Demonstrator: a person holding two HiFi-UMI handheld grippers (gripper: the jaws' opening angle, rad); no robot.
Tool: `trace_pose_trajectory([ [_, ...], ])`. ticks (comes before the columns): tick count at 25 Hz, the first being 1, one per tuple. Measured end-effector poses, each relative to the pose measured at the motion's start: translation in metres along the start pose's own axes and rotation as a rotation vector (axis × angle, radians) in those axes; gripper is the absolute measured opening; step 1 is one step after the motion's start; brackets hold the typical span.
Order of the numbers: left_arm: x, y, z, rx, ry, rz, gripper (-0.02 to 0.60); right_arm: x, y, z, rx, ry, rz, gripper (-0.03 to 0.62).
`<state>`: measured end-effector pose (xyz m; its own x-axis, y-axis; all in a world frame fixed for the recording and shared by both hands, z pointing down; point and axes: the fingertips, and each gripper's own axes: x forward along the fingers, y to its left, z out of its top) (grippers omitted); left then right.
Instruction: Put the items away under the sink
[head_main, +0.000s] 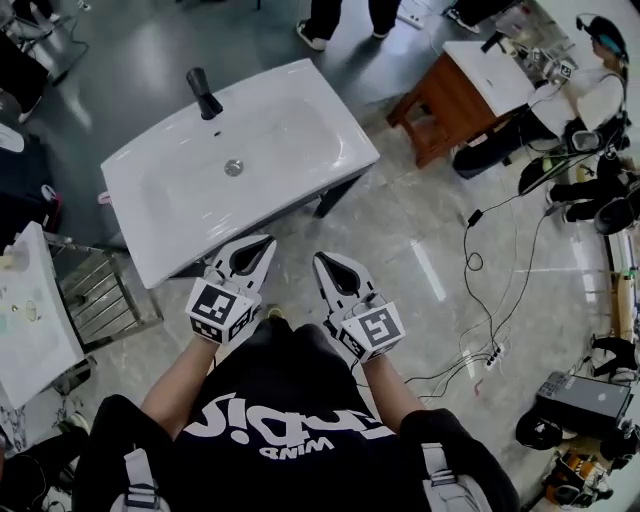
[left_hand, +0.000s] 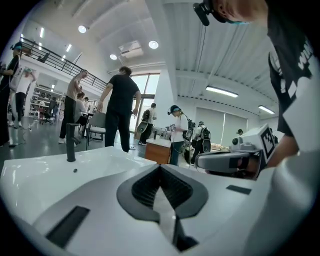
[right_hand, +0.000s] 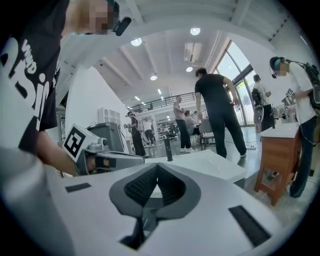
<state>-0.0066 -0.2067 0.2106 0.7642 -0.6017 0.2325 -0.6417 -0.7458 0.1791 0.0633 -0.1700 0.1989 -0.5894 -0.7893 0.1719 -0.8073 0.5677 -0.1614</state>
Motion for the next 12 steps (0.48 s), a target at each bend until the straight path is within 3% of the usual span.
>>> trace_pose_trajectory([
  [6,0.001,-0.01,0.043,0.018,-0.042,0.008,0.017,-0.017,-0.013,0.031,0.004,-0.03,-0.032,0.018],
  [12,0.001,-0.022,0.076,0.051,-0.082,0.022,0.017,-0.024,-0.021,0.055,-0.026,-0.047,0.024,0.018],
])
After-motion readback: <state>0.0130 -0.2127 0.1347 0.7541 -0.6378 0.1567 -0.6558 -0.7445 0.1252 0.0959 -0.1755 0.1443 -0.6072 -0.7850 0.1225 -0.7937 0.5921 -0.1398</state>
